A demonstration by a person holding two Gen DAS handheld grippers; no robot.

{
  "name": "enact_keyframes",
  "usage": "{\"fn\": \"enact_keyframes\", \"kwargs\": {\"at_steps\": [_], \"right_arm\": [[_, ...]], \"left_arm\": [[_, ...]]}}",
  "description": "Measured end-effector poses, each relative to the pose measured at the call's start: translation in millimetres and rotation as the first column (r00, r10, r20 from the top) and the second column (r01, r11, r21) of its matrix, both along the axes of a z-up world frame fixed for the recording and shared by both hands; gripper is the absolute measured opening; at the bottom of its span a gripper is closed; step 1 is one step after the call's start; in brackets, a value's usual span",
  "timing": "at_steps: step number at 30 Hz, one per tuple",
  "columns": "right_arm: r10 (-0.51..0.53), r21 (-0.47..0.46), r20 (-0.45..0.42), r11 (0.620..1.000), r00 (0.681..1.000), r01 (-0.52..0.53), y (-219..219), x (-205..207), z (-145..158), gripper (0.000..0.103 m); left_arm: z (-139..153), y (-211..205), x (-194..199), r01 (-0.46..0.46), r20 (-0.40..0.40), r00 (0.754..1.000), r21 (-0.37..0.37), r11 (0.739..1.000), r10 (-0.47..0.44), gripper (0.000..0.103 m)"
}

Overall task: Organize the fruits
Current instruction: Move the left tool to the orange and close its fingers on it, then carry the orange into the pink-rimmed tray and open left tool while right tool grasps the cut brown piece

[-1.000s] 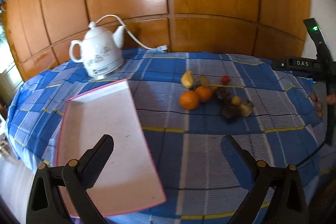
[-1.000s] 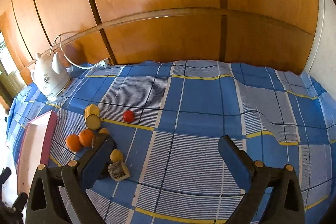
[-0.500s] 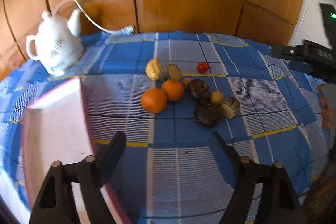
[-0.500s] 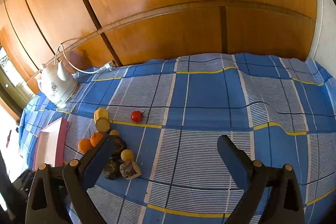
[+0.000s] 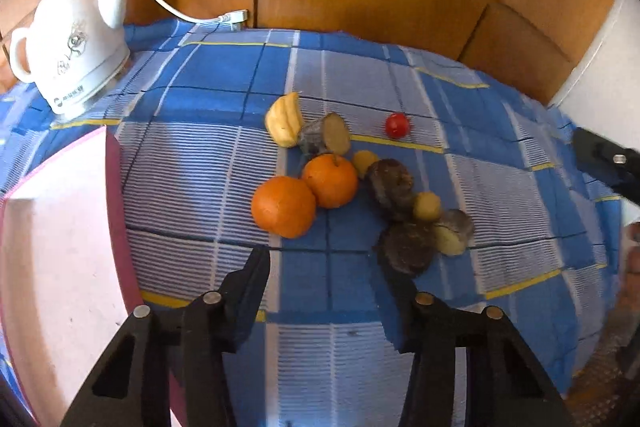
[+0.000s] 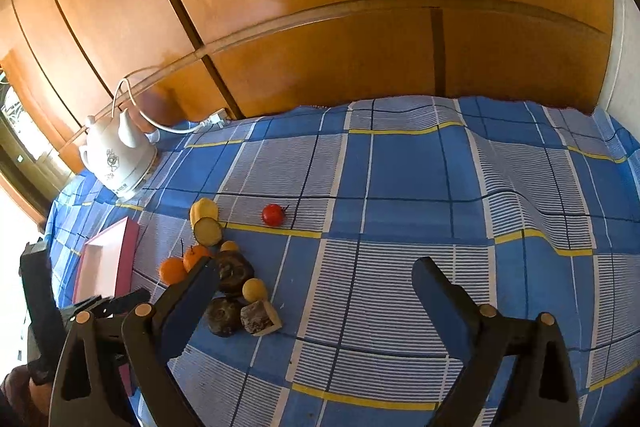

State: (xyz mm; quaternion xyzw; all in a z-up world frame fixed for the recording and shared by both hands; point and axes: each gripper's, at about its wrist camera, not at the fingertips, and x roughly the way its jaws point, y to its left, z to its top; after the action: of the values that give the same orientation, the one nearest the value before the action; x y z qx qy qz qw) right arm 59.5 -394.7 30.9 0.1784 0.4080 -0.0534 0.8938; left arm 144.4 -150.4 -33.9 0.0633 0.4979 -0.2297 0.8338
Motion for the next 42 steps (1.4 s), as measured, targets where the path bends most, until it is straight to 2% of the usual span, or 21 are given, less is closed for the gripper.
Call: {"fn": "enact_keyframes", "kwargs": {"at_steps": [5, 7, 10, 11, 17, 22, 28, 30, 35, 37, 41, 42], "right_arm": [[0.0, 0.001, -0.01, 1.0, 1.0, 0.0, 1.1, 1.7, -1.8, 0.099], [0.003, 0.001, -0.013, 1.0, 1.0, -0.003, 1.4, 2.3, -2.5, 0.099], [0.016, -0.008, -0.028, 1.0, 0.999, -0.016, 4.5, 5.3, -5.8, 0.099], [0.02, -0.013, -0.035, 1.0, 0.999, -0.021, 5.9, 6.6, -7.4, 0.097], [0.033, 0.004, -0.072, 0.999, 0.997, -0.033, 6.6, 11.6, -19.4, 0.062], [0.073, 0.071, -0.104, 0.995, 0.992, -0.065, 6.5, 15.6, -29.9, 0.059], [0.216, 0.093, -0.165, 0.975, 0.962, -0.203, 36.6, 24.5, -48.9, 0.059], [0.261, 0.096, -0.172, 0.964, 0.95, -0.247, 46.3, 26.4, -53.6, 0.059], [0.289, 0.044, -0.207, 0.957, 0.935, -0.286, 60.7, 30.0, -66.1, 0.059], [0.307, 0.043, -0.222, 0.951, 0.925, -0.305, 64.1, 32.3, -71.6, 0.054], [0.325, -0.009, -0.25, 0.941, 0.912, -0.338, 72.5, 34.6, -78.9, 0.028], [0.33, -0.025, -0.252, 0.938, 0.91, -0.347, 75.1, 34.1, -79.5, 0.028]], "left_arm": [[-6.4, 8.1, 25.2, -0.083, -0.053, 0.995, -0.041, 0.996, 0.081, 0.052], [-8.0, 5.5, 33.4, -0.08, -0.047, 0.996, -0.037, 0.996, 0.078, 0.052], [-17.0, -0.8, 42.0, -0.068, -0.087, 0.994, -0.046, 0.997, 0.063, 0.049], [-18.9, -2.2, 43.8, -0.071, -0.089, 0.994, -0.046, 0.996, 0.066, 0.041], [-16.1, 4.0, 40.9, -0.071, -0.086, 0.994, -0.122, 0.99, 0.06, 0.039], [7.1, 13.6, 18.5, -0.041, -0.04, 0.999, -0.175, 0.984, 0.034, 0.039], [34.5, 41.3, -6.4, -0.026, 0.007, 1.0, -0.214, 0.976, 0.028, 0.039], [43.1, 53.6, -12.3, -0.033, 0.038, 0.998, -0.212, 0.977, 0.042, 0.039], [49.5, 94.0, -15.2, -0.087, 0.081, 0.991, -0.189, 0.978, 0.104, 0.039], [47.1, 112.4, -11.5, -0.13, 0.088, 0.985, -0.163, 0.978, 0.146, 0.039], [36.0, 147.0, 1.9, -0.252, 0.07, 0.963, -0.113, 0.961, 0.261, 0.04], [31.8, 154.1, 5.2, -0.285, 0.071, 0.954, -0.094, 0.954, 0.292, 0.04]]}}
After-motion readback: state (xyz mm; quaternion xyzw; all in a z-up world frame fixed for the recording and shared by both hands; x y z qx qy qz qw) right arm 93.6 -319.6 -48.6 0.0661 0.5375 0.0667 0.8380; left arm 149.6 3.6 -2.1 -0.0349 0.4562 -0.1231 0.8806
